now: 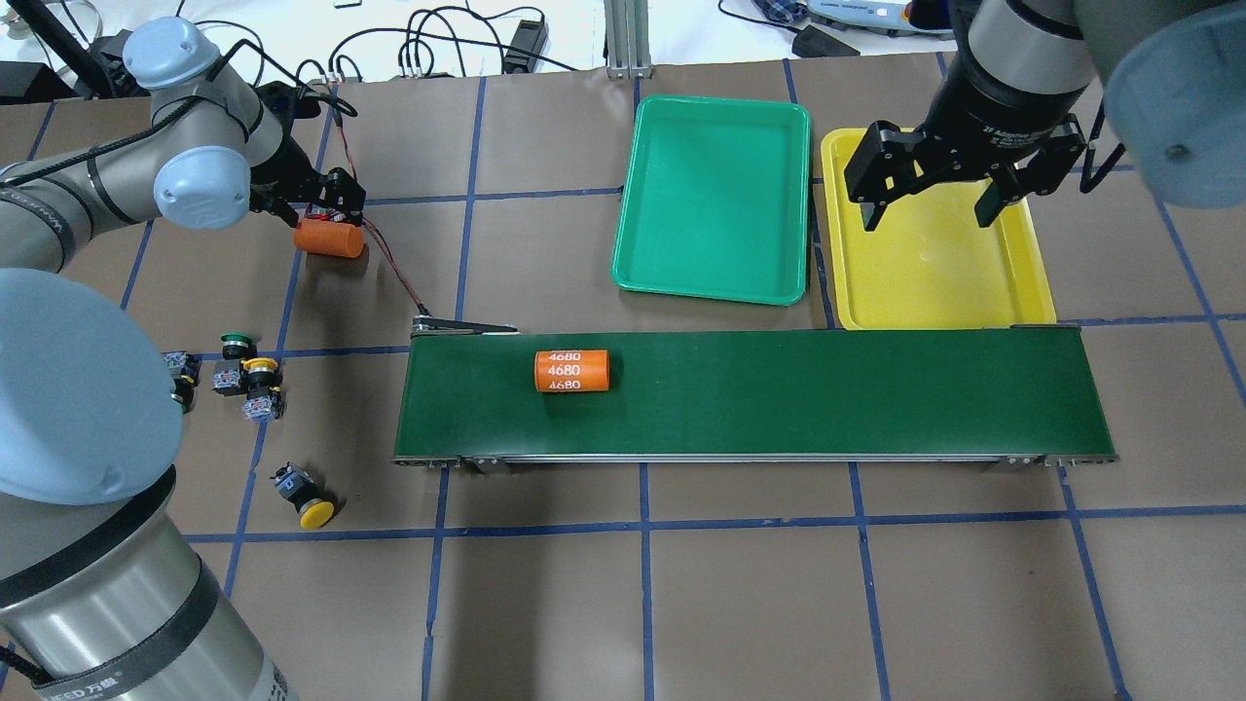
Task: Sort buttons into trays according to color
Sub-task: 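Grasp the second orange cylinder with the left gripper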
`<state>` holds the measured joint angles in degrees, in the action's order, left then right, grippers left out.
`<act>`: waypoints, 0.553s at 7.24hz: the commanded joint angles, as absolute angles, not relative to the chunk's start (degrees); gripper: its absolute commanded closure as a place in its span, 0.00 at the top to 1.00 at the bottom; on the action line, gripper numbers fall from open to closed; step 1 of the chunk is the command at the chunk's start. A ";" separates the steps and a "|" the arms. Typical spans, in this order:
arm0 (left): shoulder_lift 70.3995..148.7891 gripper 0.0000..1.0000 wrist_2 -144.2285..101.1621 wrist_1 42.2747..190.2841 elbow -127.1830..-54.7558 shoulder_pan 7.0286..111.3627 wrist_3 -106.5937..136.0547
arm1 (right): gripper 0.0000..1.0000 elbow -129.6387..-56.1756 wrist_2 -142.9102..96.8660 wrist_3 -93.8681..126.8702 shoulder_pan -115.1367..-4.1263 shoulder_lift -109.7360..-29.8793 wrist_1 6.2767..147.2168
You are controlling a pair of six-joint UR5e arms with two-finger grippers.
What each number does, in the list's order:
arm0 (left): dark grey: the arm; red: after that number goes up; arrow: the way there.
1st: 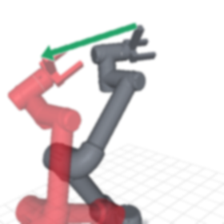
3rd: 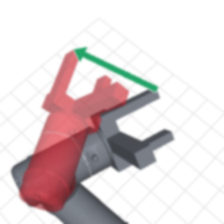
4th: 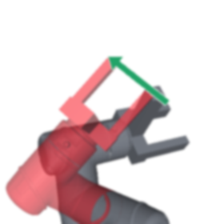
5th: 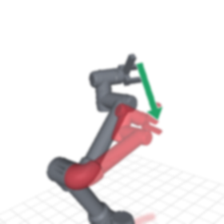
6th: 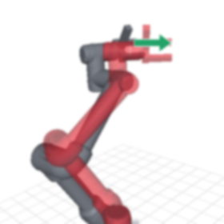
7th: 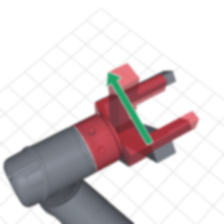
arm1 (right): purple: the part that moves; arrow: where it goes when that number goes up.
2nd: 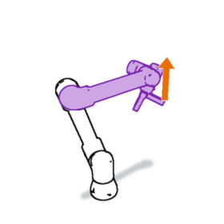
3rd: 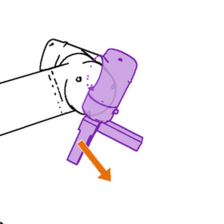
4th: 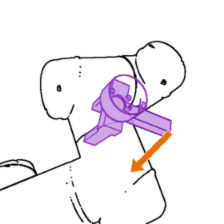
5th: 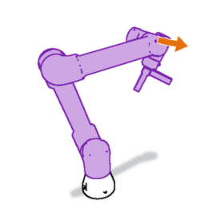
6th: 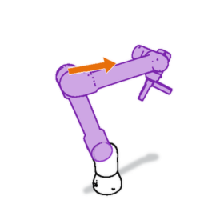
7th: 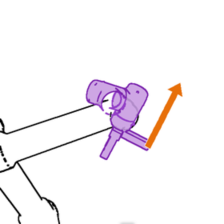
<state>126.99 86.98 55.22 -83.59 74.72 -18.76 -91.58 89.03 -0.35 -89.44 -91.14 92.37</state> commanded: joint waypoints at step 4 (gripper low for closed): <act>128.06 1.00 86.84 54.76 -83.58 74.00 -19.16 | 1.00 -91.58 88.95 -0.35 -89.56 -91.14 92.37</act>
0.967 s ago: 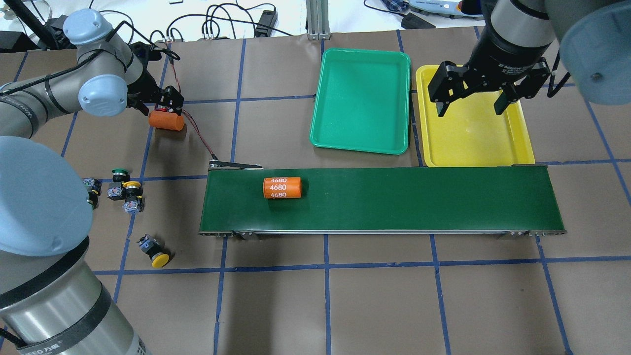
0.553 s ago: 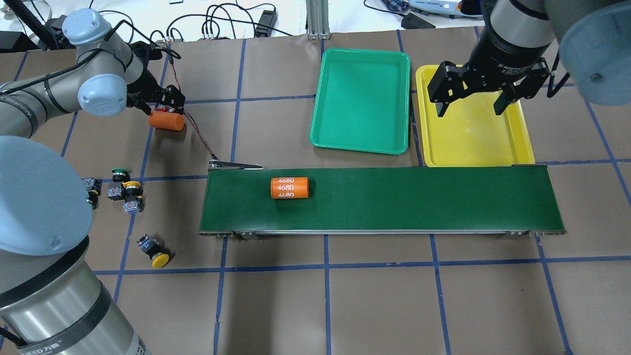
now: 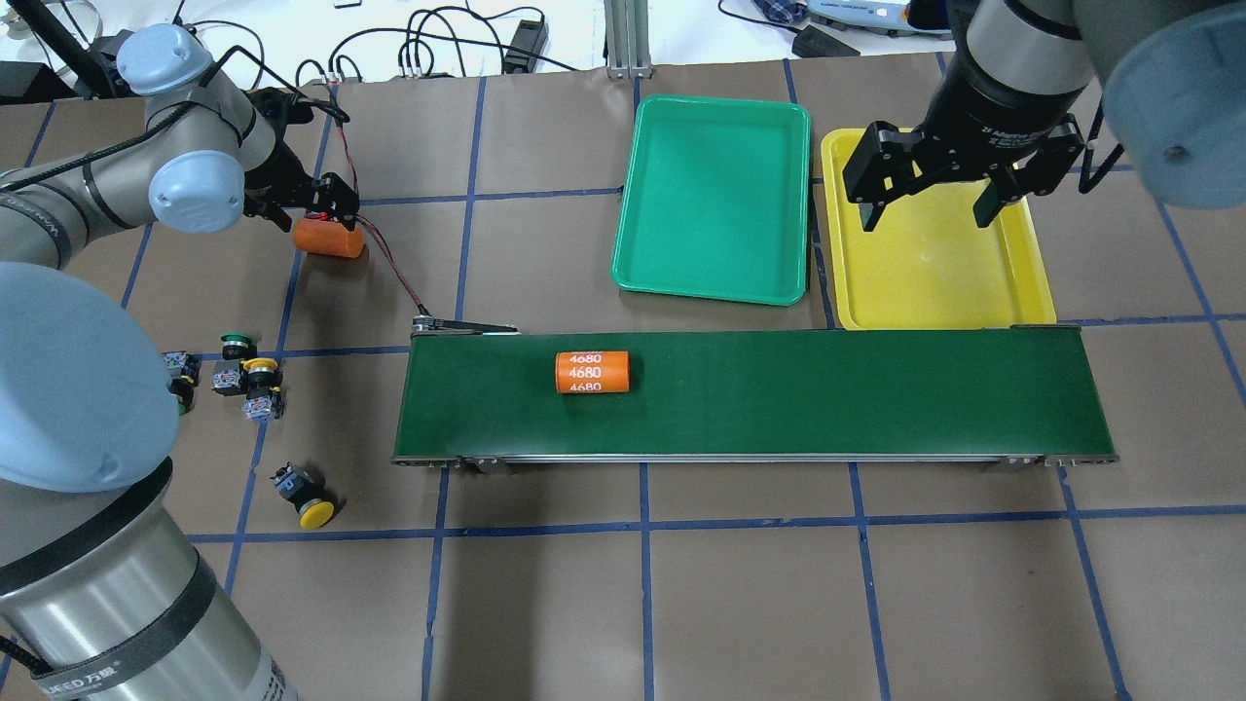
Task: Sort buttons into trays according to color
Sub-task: 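Grasp the second orange cylinder with the left gripper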
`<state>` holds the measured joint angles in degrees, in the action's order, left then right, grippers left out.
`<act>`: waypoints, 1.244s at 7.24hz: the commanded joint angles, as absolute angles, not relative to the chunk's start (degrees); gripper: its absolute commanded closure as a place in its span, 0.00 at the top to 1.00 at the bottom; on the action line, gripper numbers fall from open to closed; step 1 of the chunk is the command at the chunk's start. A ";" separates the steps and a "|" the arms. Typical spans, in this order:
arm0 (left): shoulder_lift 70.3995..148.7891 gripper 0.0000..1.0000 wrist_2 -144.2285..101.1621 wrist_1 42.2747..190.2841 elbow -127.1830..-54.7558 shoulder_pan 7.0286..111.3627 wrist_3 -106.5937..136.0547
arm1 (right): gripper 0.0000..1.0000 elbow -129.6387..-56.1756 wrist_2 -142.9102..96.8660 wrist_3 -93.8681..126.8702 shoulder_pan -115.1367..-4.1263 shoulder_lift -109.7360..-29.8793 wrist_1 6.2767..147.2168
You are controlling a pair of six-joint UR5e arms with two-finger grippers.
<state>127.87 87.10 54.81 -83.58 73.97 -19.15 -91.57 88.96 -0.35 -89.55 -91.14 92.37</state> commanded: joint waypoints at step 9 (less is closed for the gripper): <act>129.90 0.09 86.40 56.51 -84.90 74.09 -18.37 | 1.00 -91.58 88.95 -0.35 -89.56 -91.23 92.37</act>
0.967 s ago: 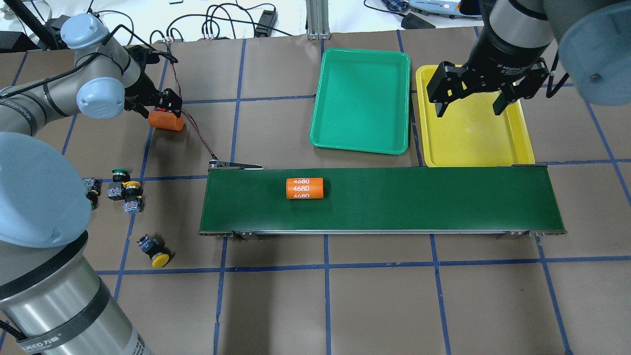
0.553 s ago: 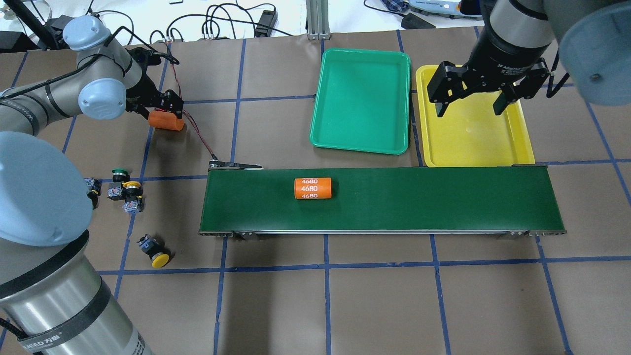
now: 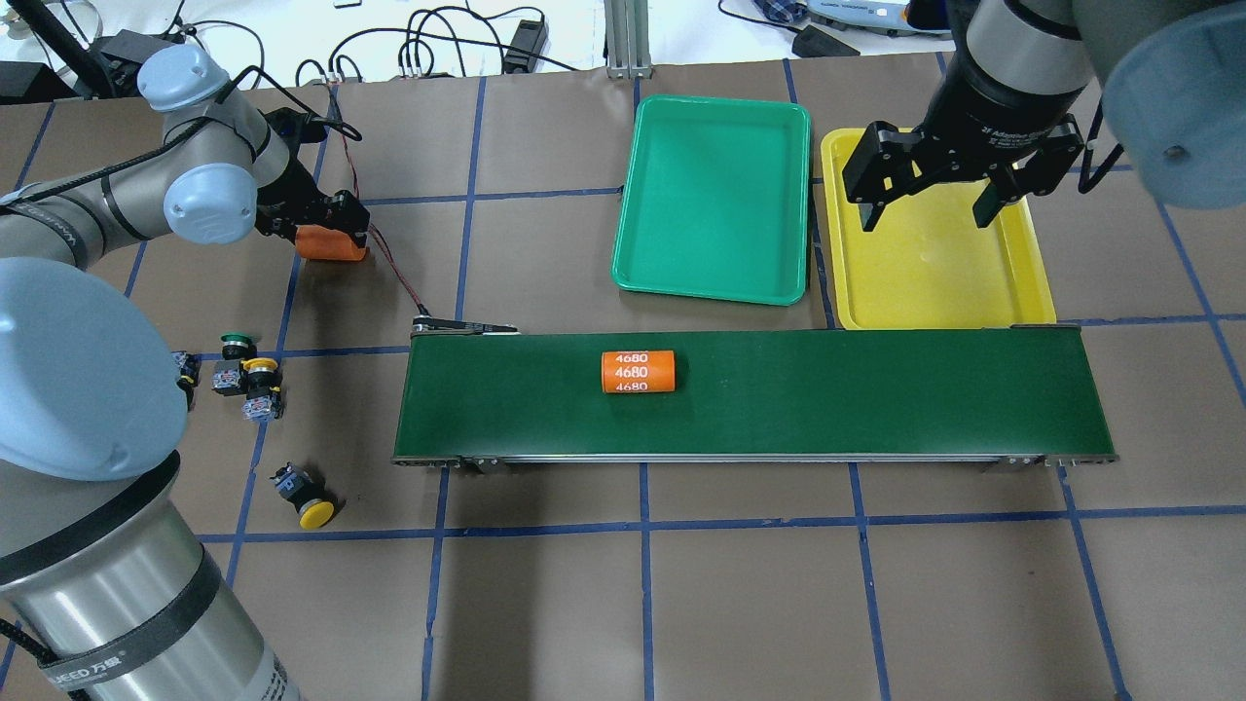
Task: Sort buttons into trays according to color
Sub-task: 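Grasp the second orange cylinder with the left gripper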
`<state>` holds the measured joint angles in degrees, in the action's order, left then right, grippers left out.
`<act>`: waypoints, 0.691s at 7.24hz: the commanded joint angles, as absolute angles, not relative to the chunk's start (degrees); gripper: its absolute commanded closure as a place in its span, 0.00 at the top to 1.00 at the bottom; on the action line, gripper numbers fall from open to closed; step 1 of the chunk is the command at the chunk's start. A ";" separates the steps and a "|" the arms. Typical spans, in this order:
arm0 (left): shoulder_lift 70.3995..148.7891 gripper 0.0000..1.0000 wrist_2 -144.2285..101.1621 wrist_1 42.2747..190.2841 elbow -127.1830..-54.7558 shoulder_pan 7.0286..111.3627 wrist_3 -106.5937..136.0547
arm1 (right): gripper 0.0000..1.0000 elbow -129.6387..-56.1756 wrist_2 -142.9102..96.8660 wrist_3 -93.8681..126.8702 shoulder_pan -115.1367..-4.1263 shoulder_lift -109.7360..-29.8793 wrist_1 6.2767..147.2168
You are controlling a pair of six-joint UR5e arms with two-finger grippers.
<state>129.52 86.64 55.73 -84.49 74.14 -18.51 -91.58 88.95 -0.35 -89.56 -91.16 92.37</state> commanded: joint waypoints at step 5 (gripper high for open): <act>114.56 0.00 83.23 79.93 -84.28 76.89 -13.47 | 1.00 -91.58 89.03 -0.44 -89.30 -91.23 92.29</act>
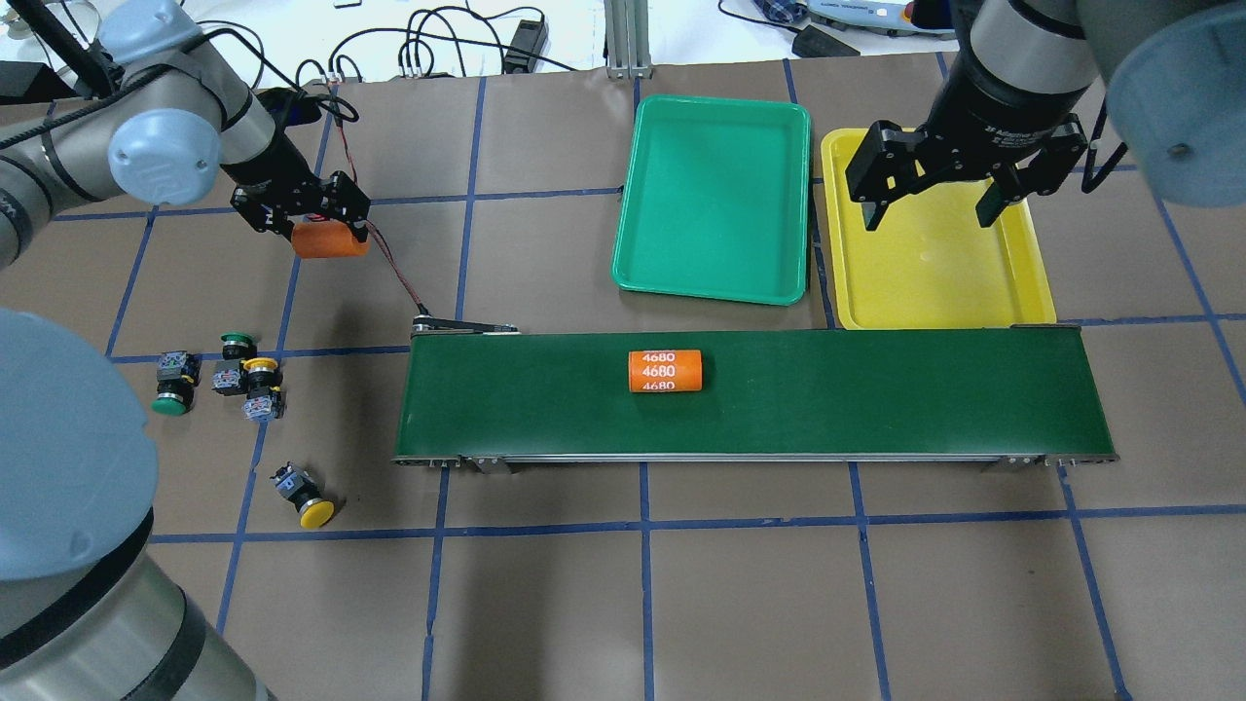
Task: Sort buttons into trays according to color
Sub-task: 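Place the second orange cylinder on the conveyor belt and release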
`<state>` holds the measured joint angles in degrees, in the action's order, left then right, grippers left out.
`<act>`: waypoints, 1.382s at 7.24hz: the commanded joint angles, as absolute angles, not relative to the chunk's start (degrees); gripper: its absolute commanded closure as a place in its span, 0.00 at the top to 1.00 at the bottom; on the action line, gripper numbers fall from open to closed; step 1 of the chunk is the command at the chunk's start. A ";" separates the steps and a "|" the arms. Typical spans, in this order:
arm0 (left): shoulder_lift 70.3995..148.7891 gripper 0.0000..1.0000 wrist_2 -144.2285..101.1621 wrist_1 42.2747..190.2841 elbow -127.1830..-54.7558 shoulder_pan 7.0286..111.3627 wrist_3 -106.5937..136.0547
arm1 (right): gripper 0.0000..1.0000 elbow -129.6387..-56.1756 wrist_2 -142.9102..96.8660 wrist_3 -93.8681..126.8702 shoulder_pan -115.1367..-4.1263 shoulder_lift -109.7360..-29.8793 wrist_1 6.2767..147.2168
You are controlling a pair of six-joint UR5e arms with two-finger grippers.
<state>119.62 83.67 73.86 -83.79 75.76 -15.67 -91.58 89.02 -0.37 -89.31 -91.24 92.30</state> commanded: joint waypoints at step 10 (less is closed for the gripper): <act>100.28 0.04 84.02 65.04 -113.11 88.59 -2.81 | 1.00 -91.58 89.03 -0.44 -89.12 -91.23 92.29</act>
